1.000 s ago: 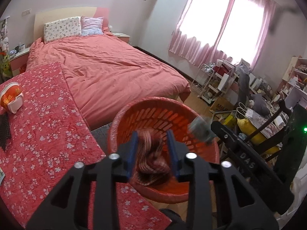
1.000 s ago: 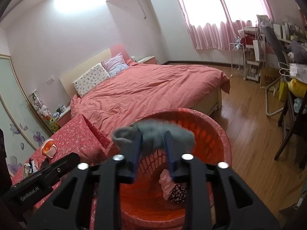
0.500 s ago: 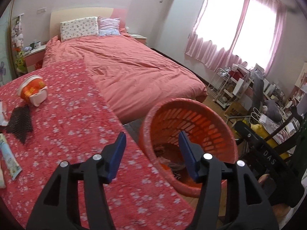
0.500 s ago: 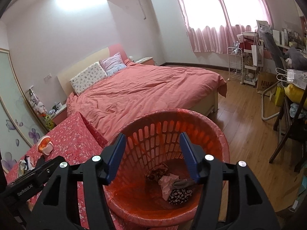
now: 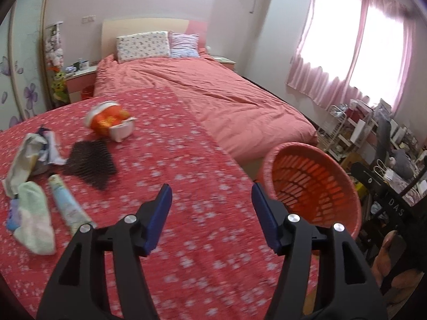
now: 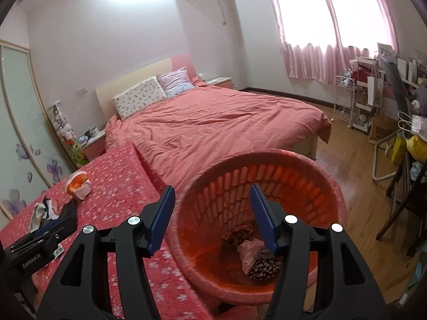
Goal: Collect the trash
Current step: 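Move both open tools back over the remaining items on the bed, then grasp the lotion tube with the right tool, then grasp the light green cloth with the left tool while the right tool holds the tube, then carry the tube and cloth to the orange basket and open both tools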
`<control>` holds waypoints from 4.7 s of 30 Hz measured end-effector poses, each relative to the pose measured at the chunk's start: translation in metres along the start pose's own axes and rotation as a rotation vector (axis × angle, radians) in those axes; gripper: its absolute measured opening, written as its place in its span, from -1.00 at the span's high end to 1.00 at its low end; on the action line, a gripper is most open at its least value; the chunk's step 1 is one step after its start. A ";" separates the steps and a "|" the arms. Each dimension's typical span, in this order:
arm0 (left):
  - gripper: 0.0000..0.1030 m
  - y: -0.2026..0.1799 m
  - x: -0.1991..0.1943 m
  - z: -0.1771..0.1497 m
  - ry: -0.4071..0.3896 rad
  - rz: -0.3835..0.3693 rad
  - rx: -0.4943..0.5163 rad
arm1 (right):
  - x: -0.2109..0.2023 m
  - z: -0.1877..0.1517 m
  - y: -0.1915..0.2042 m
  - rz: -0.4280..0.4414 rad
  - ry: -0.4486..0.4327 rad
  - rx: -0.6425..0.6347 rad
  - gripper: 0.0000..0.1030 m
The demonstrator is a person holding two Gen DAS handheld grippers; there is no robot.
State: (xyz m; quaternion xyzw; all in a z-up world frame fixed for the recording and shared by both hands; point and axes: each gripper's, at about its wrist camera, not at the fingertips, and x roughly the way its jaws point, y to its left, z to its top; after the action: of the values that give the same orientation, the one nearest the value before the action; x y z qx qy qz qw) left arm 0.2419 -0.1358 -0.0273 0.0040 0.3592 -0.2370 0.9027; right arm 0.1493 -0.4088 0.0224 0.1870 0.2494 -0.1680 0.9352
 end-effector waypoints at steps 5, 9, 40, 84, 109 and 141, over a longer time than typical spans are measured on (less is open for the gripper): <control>-0.19 0.031 -0.017 -0.007 -0.020 0.060 -0.026 | -0.002 -0.004 0.026 0.039 0.013 -0.044 -0.13; -0.19 0.067 -0.037 -0.015 -0.040 0.126 -0.067 | -0.001 -0.011 0.051 0.080 0.034 -0.090 -0.13; -0.19 0.241 -0.123 -0.070 -0.080 0.390 -0.346 | 0.049 -0.082 0.264 0.436 0.304 -0.388 0.10; -0.04 0.209 -0.069 -0.041 -0.032 0.257 -0.285 | 0.077 -0.072 0.227 0.358 0.347 -0.357 0.45; 0.82 0.175 -0.048 -0.026 -0.011 0.242 -0.219 | 0.062 -0.055 0.164 0.353 0.323 -0.247 0.45; 0.83 0.023 -0.074 0.022 -0.136 -0.024 -0.047 | -0.015 -0.001 0.052 0.212 0.033 -0.113 0.45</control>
State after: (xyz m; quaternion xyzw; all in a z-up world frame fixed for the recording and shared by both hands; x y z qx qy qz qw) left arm 0.2196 -0.0878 0.0331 -0.0375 0.3025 -0.2393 0.9219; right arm 0.1575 -0.3601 0.0435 0.1622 0.2527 -0.0507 0.9525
